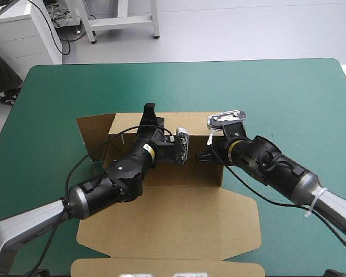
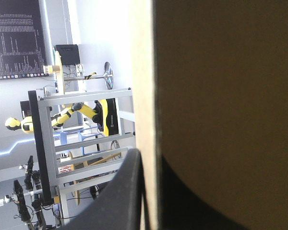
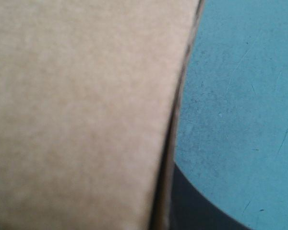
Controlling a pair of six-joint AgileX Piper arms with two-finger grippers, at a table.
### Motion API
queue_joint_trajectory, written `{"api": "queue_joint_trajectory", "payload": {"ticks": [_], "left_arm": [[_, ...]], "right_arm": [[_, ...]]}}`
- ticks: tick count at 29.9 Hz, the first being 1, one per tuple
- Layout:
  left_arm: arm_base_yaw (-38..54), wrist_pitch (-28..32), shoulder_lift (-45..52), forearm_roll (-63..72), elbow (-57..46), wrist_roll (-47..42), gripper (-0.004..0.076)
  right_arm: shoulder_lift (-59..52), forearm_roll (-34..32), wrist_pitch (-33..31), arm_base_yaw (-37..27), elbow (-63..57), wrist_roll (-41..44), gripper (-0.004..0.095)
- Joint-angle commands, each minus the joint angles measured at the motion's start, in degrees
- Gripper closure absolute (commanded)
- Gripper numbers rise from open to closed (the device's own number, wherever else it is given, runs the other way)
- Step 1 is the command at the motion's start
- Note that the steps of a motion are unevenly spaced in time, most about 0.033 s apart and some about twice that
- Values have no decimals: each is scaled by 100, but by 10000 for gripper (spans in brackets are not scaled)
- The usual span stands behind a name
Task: Fold the box
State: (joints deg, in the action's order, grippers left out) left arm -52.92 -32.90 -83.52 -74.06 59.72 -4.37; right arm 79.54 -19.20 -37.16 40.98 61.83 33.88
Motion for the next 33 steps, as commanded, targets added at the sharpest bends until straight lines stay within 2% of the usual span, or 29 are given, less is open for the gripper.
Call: {"api": "queue_joint_trajectory", "payload": {"ticks": [1, 3, 11, 13, 17, 23, 28, 33], "left_arm": [[-98, -170, 139, 14, 74, 9, 703], [-123, -196, 167, -71, 74, 9, 657], [-660, -558, 394, -90, 74, -430, 312], [-842, -794, 420, -90, 74, -720, 265], [-1241, -1531, 470, -102, 74, -852, 260], [-1998, -2492, 470, -113, 74, -852, 260], [-2554, -2754, 470, -102, 74, -852, 260], [-2908, -2743, 597, -121, 74, -841, 282]], "right_arm": [[-122, -6, 366, 110, 89, -19, 925], [-109, -113, 408, 110, 89, 106, 925], [-102, -487, 654, 99, 89, 301, 927], [-87, -764, 667, 99, 89, 581, 927], [-17, -1159, 657, 89, 138, 899, 927], [89, -1194, 692, -181, 177, 983, 927], [65, -1194, 513, -424, 177, 938, 927], [-22, -1179, 143, -478, 177, 701, 928]]}}
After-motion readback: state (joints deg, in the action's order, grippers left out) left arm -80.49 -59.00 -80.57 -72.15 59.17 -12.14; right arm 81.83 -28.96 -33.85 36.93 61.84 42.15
